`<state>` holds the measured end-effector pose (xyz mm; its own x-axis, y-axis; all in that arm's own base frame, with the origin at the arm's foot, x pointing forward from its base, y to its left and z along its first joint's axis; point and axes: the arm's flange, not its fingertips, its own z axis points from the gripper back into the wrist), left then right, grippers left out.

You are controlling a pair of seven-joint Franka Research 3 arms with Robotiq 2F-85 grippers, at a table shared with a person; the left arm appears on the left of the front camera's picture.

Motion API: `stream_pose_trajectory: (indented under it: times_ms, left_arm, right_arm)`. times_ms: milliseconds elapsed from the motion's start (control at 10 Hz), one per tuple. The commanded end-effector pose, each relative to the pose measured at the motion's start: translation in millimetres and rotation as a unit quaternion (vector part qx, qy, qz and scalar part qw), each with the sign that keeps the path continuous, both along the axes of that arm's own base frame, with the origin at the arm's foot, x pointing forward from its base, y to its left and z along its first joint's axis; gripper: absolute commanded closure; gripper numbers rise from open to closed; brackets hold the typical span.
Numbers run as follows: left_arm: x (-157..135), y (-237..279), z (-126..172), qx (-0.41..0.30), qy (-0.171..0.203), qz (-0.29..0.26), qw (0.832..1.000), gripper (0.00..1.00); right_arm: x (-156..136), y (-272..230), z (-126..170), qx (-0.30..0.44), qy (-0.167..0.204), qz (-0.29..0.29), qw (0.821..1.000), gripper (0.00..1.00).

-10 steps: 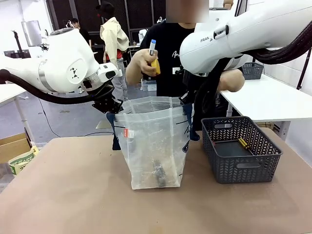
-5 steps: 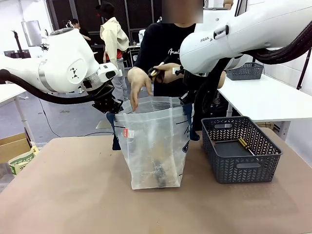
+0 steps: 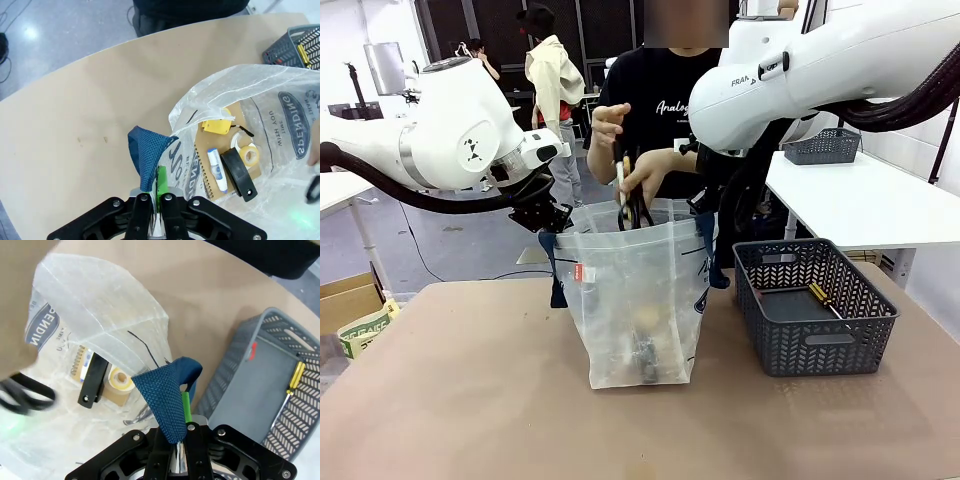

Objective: Transfer purchased items from the store into the shopping bag.
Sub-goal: Move the Reusable shopping bag to the right side of the table.

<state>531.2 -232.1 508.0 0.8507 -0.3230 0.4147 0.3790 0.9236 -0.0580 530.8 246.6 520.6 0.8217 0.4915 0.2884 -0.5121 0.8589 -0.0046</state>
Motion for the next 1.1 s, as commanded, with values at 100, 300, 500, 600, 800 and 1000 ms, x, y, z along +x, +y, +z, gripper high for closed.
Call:
stream_pose_trajectory:
  times_ms: [100, 300, 500, 600, 800, 1000]
  left_arm:
    - [0.7, 2.3, 0.6, 0.001, 0.000, 0.002, 1.000, 1.00]
    - [0.7, 2.3, 0.6, 0.001, 0.000, 0.002, 1.000, 1.00]
    - [0.7, 2.3, 0.6, 0.001, 0.000, 0.002, 1.000, 1.00]
    - [0.7, 2.3, 0.6, 0.001, 0.000, 0.002, 1.000, 1.00]
    - [0.7, 2.3, 0.6, 0.001, 0.000, 0.002, 1.000, 1.00]
    - [0.7, 2.3, 0.6, 0.001, 0.000, 0.002, 1.000, 1.00]
  right_arm:
    - [0.0, -1.5, -1.6, -0.001, 0.001, -0.001, 1.000, 1.00]
    - [0.0, -1.5, -1.6, -0.001, 0.001, -0.001, 1.000, 1.00]
    - [0.0, -1.5, -1.6, -0.001, 0.001, -0.001, 1.000, 1.00]
    - [0.0, -1.5, -1.6, -0.001, 0.001, -0.001, 1.000, 1.00]
    - [0.0, -1.5, -1.6, -0.001, 0.001, -0.001, 1.000, 1.00]
    - [0.0, -1.5, -1.6, -0.001, 0.001, -0.001, 1.000, 1.00]
